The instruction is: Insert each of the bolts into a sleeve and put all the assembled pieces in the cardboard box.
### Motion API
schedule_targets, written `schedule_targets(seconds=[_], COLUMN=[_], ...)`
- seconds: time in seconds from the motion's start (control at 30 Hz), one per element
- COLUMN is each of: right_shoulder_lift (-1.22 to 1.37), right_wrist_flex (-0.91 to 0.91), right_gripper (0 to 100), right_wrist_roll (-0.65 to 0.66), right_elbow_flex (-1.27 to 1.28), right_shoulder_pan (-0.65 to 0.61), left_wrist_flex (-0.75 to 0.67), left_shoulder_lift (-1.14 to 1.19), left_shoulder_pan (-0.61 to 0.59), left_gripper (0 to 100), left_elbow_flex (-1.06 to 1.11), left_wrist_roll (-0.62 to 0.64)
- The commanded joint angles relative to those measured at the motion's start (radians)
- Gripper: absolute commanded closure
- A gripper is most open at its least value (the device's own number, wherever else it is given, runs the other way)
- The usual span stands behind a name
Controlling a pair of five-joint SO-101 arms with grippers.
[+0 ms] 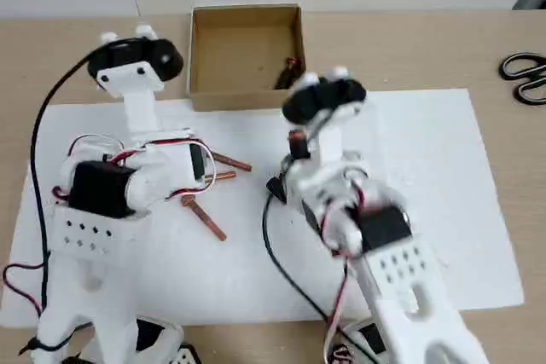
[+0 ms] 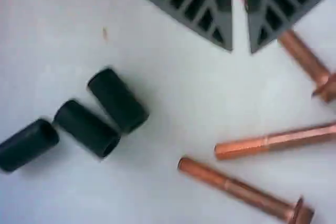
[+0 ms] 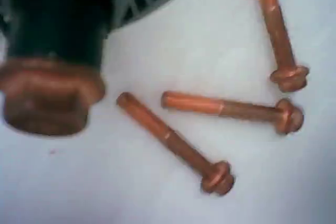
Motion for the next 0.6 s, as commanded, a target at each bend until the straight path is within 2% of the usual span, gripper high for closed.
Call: schedule_targets(seconds=[0.0,0.17,0.43,0.57], right_shoulder_lift=[0.208,0.507,0.898,1.073], right_wrist_flex=[-0.064,-0.107,-0.114,-0.173], right_gripper=[99.5,99.5,99.5,99.5], right_wrist_roll=[0.014,0.054,0.051,0.052], right_elbow_flex=[-0.233,-0.535,-0.957,-1.126], right_shoulder_pan=[0.051,0.096,0.091,0.094], left_wrist_flex=[0.005,0.005,0.012,0.012], left_shoulder_lift=[0.0,0.009,0.008,0.008], left_shoulder_pan=[-0.029,-0.071,-0.072,-0.072], left_gripper=[99,99,99,99], left_elbow_flex=[-0.042,-0.056,-0.053,-0.051], left_wrist_roll=[0.005,0.005,0.005,0.005])
